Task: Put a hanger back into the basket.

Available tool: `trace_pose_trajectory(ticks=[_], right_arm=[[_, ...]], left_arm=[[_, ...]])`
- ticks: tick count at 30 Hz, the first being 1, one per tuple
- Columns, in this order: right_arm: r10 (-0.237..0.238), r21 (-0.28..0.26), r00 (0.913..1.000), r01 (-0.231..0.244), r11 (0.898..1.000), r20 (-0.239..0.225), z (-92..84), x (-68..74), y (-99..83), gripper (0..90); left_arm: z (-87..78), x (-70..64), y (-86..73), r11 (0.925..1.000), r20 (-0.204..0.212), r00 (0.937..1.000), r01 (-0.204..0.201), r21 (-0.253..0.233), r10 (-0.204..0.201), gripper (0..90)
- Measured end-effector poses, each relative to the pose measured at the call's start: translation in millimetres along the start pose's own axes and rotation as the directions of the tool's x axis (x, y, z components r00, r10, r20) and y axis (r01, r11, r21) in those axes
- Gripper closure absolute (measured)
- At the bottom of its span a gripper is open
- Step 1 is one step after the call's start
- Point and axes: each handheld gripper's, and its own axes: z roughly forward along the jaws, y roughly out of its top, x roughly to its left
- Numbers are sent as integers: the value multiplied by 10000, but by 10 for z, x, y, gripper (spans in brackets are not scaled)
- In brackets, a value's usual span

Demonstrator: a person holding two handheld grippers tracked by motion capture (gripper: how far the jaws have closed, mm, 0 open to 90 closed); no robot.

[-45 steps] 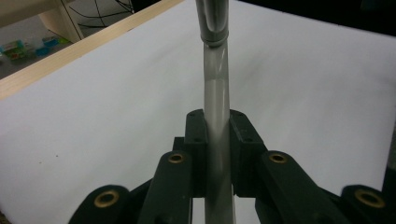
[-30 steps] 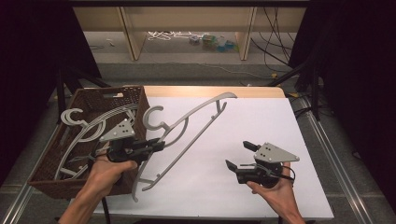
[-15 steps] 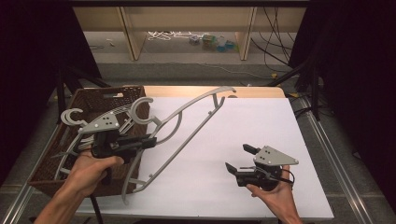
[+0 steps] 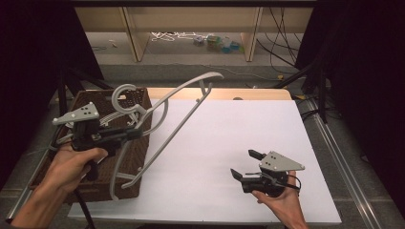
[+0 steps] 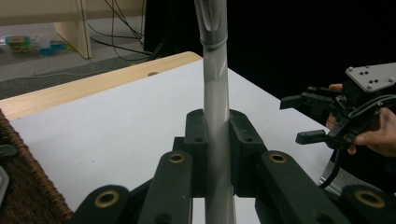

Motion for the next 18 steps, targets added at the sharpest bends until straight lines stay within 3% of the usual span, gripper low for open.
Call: trace_pose_trajectory(ticks=[9, 18], right_arm=[[13, 49, 10000, -13, 10000, -9, 9, -3, -16, 170], [-20, 114, 10000, 20, 9999, -51, 12, -7, -18, 170]], left_arm=[[-124, 209, 96, 9999, -694, 9975, 125, -55, -128, 796], [-215, 474, 116, 9999, -1550, 9878, 159, 0, -157, 796]])
